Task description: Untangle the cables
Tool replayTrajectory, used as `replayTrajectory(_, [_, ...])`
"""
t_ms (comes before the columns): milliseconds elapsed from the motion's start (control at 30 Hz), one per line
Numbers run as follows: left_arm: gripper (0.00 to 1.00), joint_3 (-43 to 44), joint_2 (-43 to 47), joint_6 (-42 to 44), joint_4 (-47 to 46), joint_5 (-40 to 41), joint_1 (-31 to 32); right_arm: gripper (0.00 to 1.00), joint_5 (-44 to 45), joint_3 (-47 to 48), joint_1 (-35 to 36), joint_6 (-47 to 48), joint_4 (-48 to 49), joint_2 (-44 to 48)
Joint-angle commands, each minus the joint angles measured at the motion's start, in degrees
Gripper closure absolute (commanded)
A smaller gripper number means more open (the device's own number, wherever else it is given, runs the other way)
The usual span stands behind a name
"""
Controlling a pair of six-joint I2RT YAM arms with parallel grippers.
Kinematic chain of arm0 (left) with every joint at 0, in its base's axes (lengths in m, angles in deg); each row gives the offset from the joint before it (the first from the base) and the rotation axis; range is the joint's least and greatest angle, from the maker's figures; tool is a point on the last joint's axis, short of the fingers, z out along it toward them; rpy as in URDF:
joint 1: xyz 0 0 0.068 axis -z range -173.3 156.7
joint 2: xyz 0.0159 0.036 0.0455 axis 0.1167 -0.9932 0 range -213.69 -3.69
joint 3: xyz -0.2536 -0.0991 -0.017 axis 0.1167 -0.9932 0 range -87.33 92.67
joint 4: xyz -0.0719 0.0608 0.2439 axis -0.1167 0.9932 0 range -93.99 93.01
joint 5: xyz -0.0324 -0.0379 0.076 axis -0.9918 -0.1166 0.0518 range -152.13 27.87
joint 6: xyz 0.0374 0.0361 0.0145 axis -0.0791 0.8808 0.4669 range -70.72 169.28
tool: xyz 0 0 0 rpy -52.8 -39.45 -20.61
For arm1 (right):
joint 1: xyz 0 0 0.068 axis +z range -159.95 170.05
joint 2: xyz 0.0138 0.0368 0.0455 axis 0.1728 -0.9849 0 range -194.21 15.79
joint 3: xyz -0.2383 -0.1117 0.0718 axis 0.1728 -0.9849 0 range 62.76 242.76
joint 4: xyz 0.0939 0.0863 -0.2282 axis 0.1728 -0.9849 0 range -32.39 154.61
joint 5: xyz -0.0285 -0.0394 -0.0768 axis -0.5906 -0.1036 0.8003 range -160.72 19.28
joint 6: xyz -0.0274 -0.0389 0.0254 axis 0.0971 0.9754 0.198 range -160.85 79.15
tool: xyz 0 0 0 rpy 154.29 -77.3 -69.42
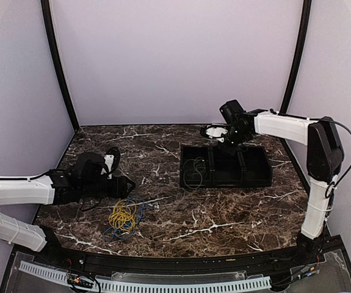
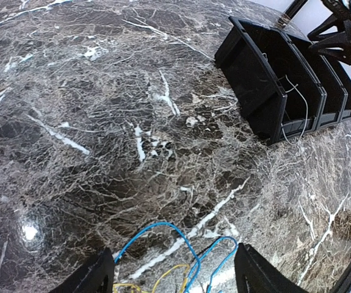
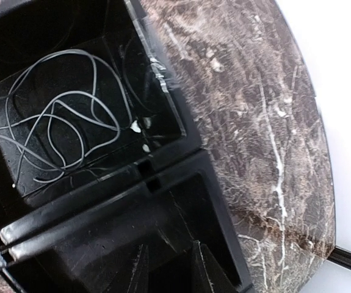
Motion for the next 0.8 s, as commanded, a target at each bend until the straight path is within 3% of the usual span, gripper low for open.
replayTrajectory(0, [0.29, -1.51, 2.83, -1.93, 4.12, 3.56, -1.01, 0.72, -2.6, 3.47, 2.61, -1.52, -5.29, 6.29])
replayTrajectory(133, [0.29, -1.84, 2.6, -4.1, 5.07, 3.96, -2.22, 0.7, -11.48, 3.17, 8.17, -1.02, -5.76, 9.93])
replayTrajectory(300, [0.29, -0.91, 1.12, -5.54, 7.2, 2.96, -2.67, 0.68, -24.85, 5.22, 14.46, -0.95, -7.03, 6.49])
replayTrajectory(533, [0.29, -2.02, 3.9, -8.76, 9.02, 6.03, -3.04, 0.53, -32.78, 6.56, 22.86, -3.7, -1.5, -3.88])
replayTrajectory(767, [0.27, -3.76, 6.99, -10.14, 10.02, 6.9, -3.28, 0.48, -36.14, 13.66, 27.47, -6.98, 0.37, -13.59])
